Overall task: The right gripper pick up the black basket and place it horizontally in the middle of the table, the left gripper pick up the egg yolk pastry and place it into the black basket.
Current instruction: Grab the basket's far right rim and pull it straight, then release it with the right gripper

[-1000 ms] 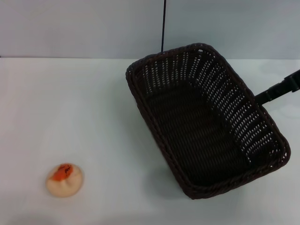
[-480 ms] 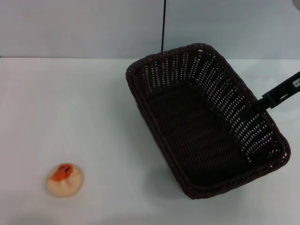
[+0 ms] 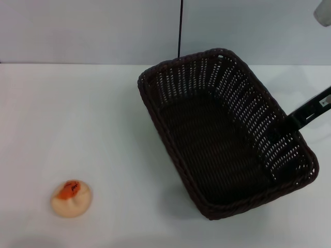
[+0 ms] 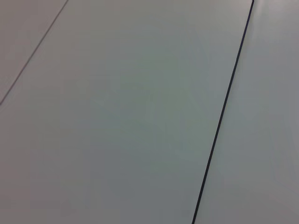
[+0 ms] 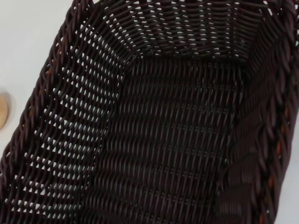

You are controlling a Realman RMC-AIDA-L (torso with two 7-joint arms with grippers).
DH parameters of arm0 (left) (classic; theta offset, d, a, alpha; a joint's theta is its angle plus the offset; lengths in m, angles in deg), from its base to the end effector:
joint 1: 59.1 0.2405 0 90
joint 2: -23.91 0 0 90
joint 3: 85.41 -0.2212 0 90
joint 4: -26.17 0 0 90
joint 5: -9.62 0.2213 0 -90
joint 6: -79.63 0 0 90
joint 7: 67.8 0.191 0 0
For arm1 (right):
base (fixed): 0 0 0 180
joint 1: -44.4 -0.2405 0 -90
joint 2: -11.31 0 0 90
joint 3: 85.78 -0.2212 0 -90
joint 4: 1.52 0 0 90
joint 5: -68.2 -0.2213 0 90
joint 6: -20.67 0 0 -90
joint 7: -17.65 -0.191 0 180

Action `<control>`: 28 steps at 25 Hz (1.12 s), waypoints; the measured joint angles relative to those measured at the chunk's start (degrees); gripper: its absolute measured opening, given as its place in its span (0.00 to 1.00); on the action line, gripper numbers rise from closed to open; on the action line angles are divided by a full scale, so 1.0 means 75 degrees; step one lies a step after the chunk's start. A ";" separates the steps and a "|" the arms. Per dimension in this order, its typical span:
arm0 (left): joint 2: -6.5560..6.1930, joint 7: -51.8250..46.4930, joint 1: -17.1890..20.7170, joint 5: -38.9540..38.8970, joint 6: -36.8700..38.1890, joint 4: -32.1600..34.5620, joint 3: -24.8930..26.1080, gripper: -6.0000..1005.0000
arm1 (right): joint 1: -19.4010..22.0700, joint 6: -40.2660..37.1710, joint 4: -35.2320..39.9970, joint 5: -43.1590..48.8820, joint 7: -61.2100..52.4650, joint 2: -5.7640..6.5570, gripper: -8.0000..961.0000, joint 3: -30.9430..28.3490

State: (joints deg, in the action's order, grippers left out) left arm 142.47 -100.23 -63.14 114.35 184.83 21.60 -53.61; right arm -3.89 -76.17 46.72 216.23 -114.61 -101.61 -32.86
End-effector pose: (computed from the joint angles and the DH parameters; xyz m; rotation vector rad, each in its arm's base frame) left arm -0.3475 0.2083 0.0924 -1.1114 -0.5319 -1.1062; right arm 0.2062 0.3714 0.0051 -2.7232 1.2453 -0.3793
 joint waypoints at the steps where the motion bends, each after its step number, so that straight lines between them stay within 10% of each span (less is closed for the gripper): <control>1: 0.0000 0.0000 0.0002 -0.0008 0.0000 0.0000 0.0003 0.63 | 0.0012 0.0003 0.0001 0.0001 0.0007 -0.0001 0.53 -0.0006; 7: 0.0000 -0.0005 0.0010 -0.0020 -0.0001 -0.0010 0.0007 0.63 | 0.0102 0.0031 0.0002 -0.0012 0.0104 -0.0003 0.26 -0.0057; 15: -0.0001 -0.0095 0.0002 -0.0033 0.0012 -0.0012 0.0052 0.62 | 0.0259 0.0029 0.0002 -0.0344 0.0317 0.0048 0.24 -0.0767; 28: -0.0012 -0.0095 -0.0081 -0.0031 0.0044 -0.0011 0.0060 0.62 | 0.0840 -0.0078 -0.0086 -0.2815 0.0652 0.0657 0.21 -0.1184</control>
State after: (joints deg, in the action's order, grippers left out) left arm 142.38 -100.94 -63.75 114.12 185.17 21.52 -53.16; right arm 2.41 -76.75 46.07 195.12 -109.72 -96.68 -41.74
